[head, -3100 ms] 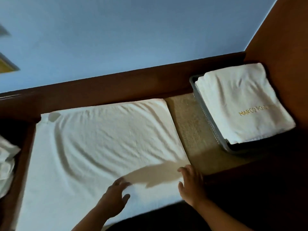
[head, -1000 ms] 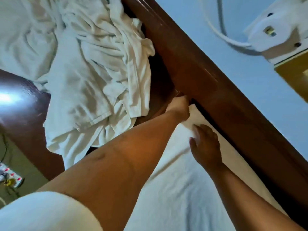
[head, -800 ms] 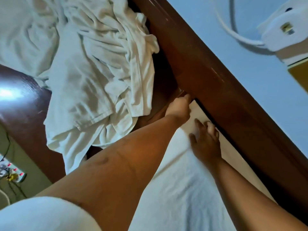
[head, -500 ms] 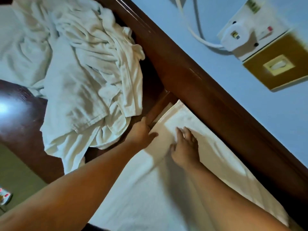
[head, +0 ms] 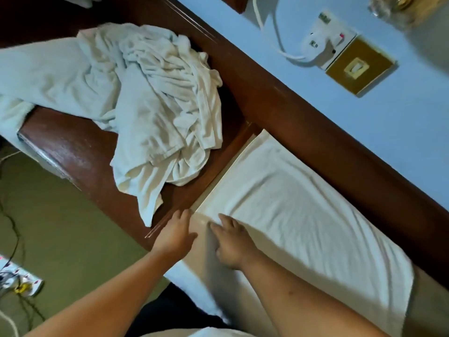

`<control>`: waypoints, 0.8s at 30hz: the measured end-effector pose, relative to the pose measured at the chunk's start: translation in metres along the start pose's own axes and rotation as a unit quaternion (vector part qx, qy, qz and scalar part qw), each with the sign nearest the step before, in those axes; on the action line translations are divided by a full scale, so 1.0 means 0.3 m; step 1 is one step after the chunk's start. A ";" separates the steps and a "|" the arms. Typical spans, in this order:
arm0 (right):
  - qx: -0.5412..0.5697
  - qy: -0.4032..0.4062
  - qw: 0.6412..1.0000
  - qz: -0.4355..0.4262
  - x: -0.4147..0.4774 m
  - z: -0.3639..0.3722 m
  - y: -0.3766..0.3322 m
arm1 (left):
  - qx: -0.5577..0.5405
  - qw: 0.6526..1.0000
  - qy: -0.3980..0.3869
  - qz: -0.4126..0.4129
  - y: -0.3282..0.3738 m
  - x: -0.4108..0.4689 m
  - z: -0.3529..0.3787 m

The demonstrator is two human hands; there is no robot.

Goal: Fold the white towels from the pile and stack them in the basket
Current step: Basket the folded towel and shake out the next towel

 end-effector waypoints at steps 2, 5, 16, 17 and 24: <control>0.011 0.001 1.000 0.016 -0.031 0.037 0.015 | 0.087 0.996 0.012 -0.012 0.038 -0.026 0.007; 0.056 -0.002 0.998 0.043 -0.075 0.082 0.061 | 0.200 0.980 -0.006 -0.002 0.083 -0.047 0.037; 0.242 0.017 0.950 0.198 -0.448 0.485 0.525 | 0.310 0.943 -0.079 0.086 0.312 -0.065 0.341; 0.261 0.018 0.942 0.210 -0.488 0.522 0.566 | 0.321 0.938 -0.085 0.098 0.351 -0.063 0.377; 0.293 0.050 0.922 0.247 -0.701 0.669 0.822 | 0.349 0.910 -0.165 0.150 0.676 -0.021 0.637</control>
Point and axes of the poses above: each hand's wrist, its own x-axis towards the middle knuckle, its own z-axis out of the palm, y = z × x, the point moved 8 cm from there along x, towards the middle knuckle, and after that the axes turned 13 degrees about -y, right-handed, at the moved point
